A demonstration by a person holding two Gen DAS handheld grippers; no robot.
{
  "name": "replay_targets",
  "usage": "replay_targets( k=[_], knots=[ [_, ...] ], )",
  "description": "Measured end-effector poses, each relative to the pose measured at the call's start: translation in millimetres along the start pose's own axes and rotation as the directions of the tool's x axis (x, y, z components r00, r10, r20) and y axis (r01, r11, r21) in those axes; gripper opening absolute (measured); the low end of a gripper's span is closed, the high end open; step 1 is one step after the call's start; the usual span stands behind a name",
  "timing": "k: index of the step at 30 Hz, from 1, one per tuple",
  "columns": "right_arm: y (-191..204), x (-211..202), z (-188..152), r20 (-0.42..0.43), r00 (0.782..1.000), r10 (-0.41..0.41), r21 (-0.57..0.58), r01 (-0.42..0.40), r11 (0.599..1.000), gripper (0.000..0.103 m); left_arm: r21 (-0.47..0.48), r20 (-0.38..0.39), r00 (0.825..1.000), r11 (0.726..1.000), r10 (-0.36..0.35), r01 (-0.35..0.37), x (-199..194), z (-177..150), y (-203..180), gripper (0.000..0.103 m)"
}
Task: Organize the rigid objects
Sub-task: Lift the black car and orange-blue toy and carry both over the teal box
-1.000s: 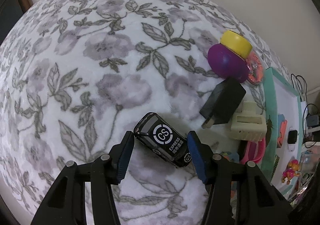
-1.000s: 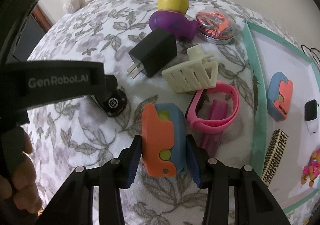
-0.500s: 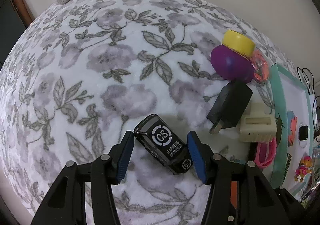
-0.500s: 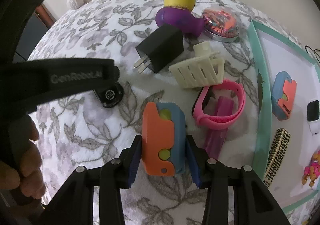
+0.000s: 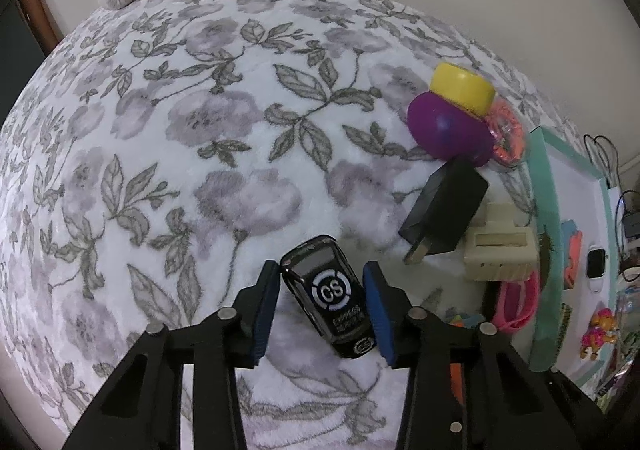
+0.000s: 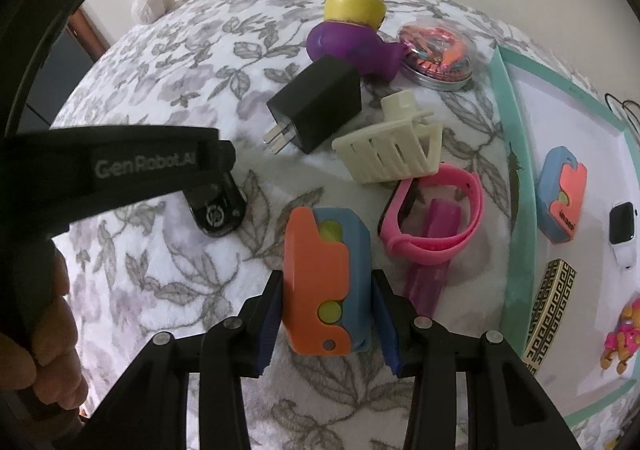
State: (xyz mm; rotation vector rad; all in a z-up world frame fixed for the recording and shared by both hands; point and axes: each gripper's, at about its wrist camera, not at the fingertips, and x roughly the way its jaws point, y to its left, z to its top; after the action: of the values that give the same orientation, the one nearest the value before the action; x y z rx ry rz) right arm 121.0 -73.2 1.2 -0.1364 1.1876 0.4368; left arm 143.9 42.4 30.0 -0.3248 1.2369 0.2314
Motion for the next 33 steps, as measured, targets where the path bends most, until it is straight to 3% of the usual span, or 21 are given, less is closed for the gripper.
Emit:
replay_targets(
  k=[10,18,21,27,33],
  knots=[
    [-9,-12,5,0.030,0.999,0.025,0.024,-0.025,0.999,0.044,-0.007,0.028,0.999,0.999,-0.033,0.033,-19,7,8,0.037],
    [-15,-30,7,0.071,0.996,0.048,0.047,-0.051,0.998,0.044,-0.003,0.140,0.988,0.998,-0.066,0.068,-61,17,4,0.037],
    [-22,-45,8,0.103,0.993,0.054,0.066,-0.061,0.996,0.044,0.003,0.205,0.975,0.997,-0.081,0.082,-87,21,3,0.037],
    [-48,-90,14,0.222,0.975,0.019,0.126,-0.048,0.991,0.044,0.035,0.331,0.933,0.990,-0.142,0.138,-135,25,-4,0.037],
    [-84,-130,12,0.305,0.949,-0.084,0.200,0.022,0.979,0.044,0.113,0.412,0.890,0.981,-0.193,0.160,-167,21,-30,0.037]
  ],
)
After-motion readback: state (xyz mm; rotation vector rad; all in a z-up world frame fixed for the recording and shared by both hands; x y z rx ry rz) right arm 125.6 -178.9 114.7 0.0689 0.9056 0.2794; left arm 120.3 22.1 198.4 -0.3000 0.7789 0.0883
